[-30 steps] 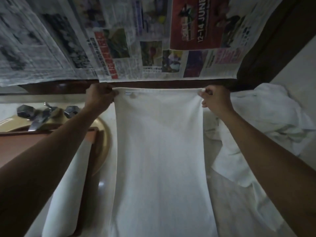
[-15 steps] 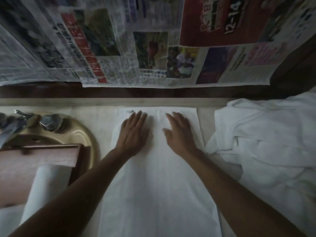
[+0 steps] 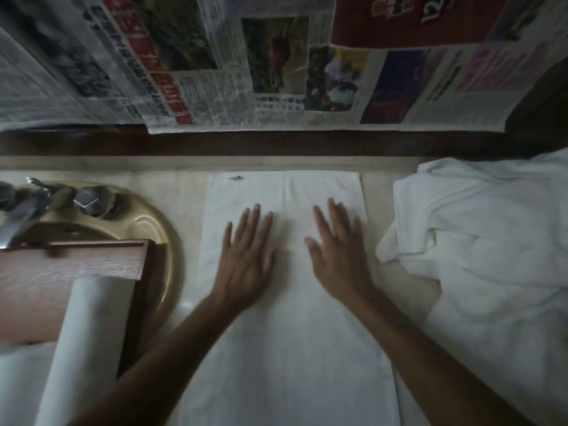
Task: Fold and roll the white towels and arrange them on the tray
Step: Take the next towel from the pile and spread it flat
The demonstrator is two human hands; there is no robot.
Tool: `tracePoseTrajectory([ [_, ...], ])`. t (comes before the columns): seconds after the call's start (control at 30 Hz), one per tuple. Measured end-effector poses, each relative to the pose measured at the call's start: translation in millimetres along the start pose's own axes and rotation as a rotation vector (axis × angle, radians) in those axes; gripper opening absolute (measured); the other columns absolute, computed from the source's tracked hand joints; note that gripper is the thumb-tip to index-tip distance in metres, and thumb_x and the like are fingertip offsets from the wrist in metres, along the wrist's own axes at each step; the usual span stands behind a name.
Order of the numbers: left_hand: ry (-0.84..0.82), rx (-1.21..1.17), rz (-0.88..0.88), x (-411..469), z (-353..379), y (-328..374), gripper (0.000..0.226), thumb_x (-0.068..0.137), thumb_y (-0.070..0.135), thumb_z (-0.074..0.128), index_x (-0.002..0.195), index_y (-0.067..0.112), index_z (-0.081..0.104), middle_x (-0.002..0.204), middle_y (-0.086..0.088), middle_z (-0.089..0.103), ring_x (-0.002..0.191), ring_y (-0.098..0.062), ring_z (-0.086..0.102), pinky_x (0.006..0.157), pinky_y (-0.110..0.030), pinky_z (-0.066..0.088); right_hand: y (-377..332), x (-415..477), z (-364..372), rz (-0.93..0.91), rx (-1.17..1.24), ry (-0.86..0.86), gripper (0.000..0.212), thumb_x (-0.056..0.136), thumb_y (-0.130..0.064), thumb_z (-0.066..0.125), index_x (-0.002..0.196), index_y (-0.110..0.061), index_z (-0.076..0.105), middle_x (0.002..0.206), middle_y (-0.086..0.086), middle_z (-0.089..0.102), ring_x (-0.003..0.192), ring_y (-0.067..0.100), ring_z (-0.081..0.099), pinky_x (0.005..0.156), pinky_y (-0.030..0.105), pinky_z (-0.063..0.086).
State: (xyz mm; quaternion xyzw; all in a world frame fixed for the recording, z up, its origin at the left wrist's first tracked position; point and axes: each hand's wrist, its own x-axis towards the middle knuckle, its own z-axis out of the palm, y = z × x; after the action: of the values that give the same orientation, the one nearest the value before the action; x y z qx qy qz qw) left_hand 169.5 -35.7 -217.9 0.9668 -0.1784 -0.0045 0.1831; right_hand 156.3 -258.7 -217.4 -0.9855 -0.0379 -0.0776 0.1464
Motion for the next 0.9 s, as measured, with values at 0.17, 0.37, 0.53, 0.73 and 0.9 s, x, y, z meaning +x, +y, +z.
tracePoseTrajectory([
  [0.17, 0.042, 0.039, -0.002, -30, 17, -13, 0.059, 0.107, 0.041, 0.03, 0.162, 0.019, 0.029, 0.17, -0.003, 0.02, 0.158, -0.021, 0.015, 0.125, -0.052, 0.02, 4, -47, 12, -0.094, -0.042, 0.004, 0.053, 0.105, -0.036, 0.042, 0.154, -0.016, 0.045, 0.166, 0.012, 0.032, 0.155, 0.03, 0.025, 0.122, 0.058, 0.02],
  [0.37, 0.091, 0.037, -0.17, -67, -5, -36, 0.064, 0.106, 0.041, 0.022, 0.163, 0.011, 0.022, 0.171, -0.009, 0.014, 0.159, -0.026, 0.008, 0.127, -0.054, 0.013, 47, -46, -14, 0.115, -0.071, 0.086, 0.056, 0.107, -0.035, 0.038, 0.152, -0.002, 0.044, 0.161, 0.024, 0.035, 0.15, 0.041, 0.032, 0.116, 0.055, 0.036],
  [0.53, 0.048, -0.059, 0.015, -124, 26, 41, 0.06, 0.106, 0.034, 0.029, 0.161, 0.01, 0.028, 0.17, -0.008, 0.018, 0.159, -0.024, 0.013, 0.127, -0.052, 0.016, -53, -137, 1, -0.078, -0.003, -0.043, 0.056, 0.104, -0.032, 0.042, 0.156, -0.013, 0.04, 0.167, 0.014, 0.027, 0.156, 0.032, 0.02, 0.122, 0.056, 0.023],
  [0.73, 0.118, 0.072, -0.073, -156, 7, -33, 0.06, 0.106, 0.035, 0.038, 0.159, 0.008, 0.033, 0.168, -0.01, 0.026, 0.157, -0.027, 0.021, 0.122, -0.055, 0.026, 36, -147, -20, 0.015, -0.108, 0.009, 0.055, 0.106, -0.036, 0.036, 0.154, -0.01, 0.043, 0.164, 0.012, 0.034, 0.152, 0.033, 0.031, 0.116, 0.058, 0.031],
  [0.9, 0.09, -0.035, -0.065, -206, 1, 7, 0.062, 0.106, 0.034, 0.031, 0.162, 0.008, 0.022, 0.171, -0.011, 0.015, 0.159, -0.027, 0.01, 0.127, -0.053, 0.014, -10, -192, -27, 0.21, -0.042, 0.103, 0.06, 0.104, -0.034, 0.041, 0.156, -0.005, 0.037, 0.165, 0.02, 0.028, 0.152, 0.039, 0.029, 0.118, 0.056, 0.029],
])
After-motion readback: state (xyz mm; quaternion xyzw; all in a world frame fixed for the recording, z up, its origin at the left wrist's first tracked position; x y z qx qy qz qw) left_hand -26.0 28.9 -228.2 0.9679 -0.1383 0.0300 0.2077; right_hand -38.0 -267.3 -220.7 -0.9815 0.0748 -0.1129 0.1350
